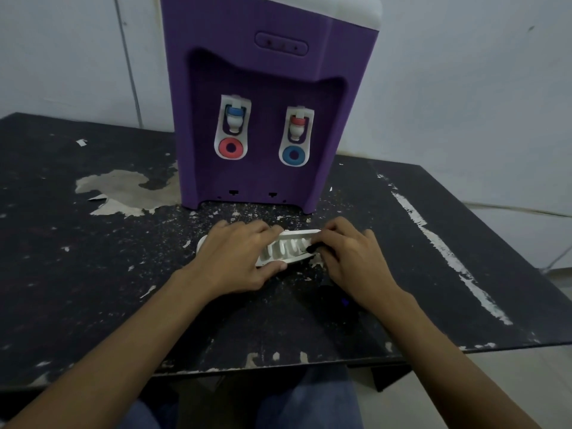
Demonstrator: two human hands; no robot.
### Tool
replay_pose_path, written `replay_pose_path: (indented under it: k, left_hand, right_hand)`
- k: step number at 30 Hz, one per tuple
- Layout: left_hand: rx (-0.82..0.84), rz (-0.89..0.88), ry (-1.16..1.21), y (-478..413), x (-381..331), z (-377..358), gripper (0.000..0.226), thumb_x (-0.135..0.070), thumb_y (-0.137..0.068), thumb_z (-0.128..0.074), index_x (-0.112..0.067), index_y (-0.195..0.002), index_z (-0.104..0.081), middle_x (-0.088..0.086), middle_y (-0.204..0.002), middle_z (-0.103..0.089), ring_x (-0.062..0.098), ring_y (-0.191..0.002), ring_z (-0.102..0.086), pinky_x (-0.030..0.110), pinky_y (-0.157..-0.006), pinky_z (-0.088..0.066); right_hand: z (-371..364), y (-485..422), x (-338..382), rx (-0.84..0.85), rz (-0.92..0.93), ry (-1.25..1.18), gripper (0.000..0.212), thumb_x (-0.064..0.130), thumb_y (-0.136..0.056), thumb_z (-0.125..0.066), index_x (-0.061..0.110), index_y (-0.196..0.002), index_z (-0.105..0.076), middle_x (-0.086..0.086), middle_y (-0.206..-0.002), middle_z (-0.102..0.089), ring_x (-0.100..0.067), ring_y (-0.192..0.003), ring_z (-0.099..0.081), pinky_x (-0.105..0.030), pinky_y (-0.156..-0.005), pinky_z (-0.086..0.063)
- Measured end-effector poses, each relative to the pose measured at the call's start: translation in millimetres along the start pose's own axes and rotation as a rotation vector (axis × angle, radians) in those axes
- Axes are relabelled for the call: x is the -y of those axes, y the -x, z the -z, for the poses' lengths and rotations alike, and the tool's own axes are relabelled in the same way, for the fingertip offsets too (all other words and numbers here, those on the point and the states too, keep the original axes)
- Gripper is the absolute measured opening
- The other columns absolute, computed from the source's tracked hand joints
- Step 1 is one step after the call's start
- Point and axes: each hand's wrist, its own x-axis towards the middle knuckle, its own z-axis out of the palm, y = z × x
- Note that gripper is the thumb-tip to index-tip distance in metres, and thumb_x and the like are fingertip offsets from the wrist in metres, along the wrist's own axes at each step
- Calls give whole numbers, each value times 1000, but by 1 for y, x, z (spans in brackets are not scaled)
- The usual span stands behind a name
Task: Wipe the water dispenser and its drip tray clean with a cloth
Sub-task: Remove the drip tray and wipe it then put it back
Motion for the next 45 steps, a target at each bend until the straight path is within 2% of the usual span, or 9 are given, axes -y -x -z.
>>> replay_pose_path:
  k: [6,11,15,22,28,32,38,41,45]
  left_hand:
    - [-20,-24,-9,0,0,-1,82,-77,-80,-22,-32,-144,-46,-12,-130,-60,20,-106,-65,43,-90,-46]
    - [-28,-32,12,1,2,-3,80,-76,-81,-25,-31,-143,-47,-11,-130,-60,20,-106,-65,43,-88,-47]
    - [-32,-37,-15,0,2,-3,80,-76,-82,-24,-31,-144,-46,-11,-129,-60,19,-105,-65,43,-88,-47]
    - [-84,-62,-25,0,2,-6,75,-73,-84,-31,-27,-139,-53,-8,-123,-65,21,-99,-68,43,-83,-49]
    - [-93,-60,-10,3,2,-5,74,-73,-84,-32,-27,-139,-52,-10,-122,-64,18,-97,-67,41,-81,-48]
    - [-99,-59,-5,4,1,-5,75,-73,-84,-31,-27,-140,-53,-9,-124,-63,19,-100,-67,41,-82,-49]
    - [-110,-59,-10,4,0,-5,75,-73,-84,-31,-27,-138,-54,-8,-122,-65,21,-97,-68,42,-81,-50]
    - [-100,-71,-35,2,-1,-2,75,-73,-84,-30,-27,-139,-54,-8,-122,-65,20,-96,-68,42,-81,-50]
    - [-116,-88,-63,2,-2,-2,73,-72,-85,-33,-25,-136,-56,-7,-119,-67,21,-90,-69,42,-78,-51]
  right_hand:
    - [0,-6,-8,156,47,-237,18,17,-88,-71,25,-103,-74,8,-100,-65,-14,-83,-64,-46,-76,-53]
    - [9,-10,-7,208,51,-270,24,15,-86,-70,23,-108,-75,9,-102,-56,-9,-74,-59,-33,-72,-53]
    - [13,-10,-11,176,72,-205,25,11,-85,-68,21,-108,-68,5,-99,-64,-15,-80,-62,-42,-74,-53]
    - [10,-6,1,191,126,-141,21,12,-86,-68,22,-104,-72,6,-101,-68,-14,-88,-65,-42,-76,-48]
    - [14,-2,7,209,46,-124,26,18,-90,-61,24,-107,-43,7,-101,-58,-16,-84,-57,-43,-83,-46]
    - [19,-2,4,237,-53,-136,23,26,-90,-65,19,-110,-57,5,-111,-38,-20,-85,-54,-38,-80,-49]
    - [26,-5,8,362,-101,-25,32,45,-95,-54,37,-127,-57,7,-114,-48,-16,-101,-53,-39,-88,-42]
    - [27,-5,15,431,-107,158,34,46,-99,-43,36,-131,-50,5,-119,-48,-20,-108,-53,-41,-88,-38]
    - [32,-12,18,541,-149,112,30,41,-100,-40,33,-127,-53,4,-113,-50,-22,-112,-54,-46,-89,-37]
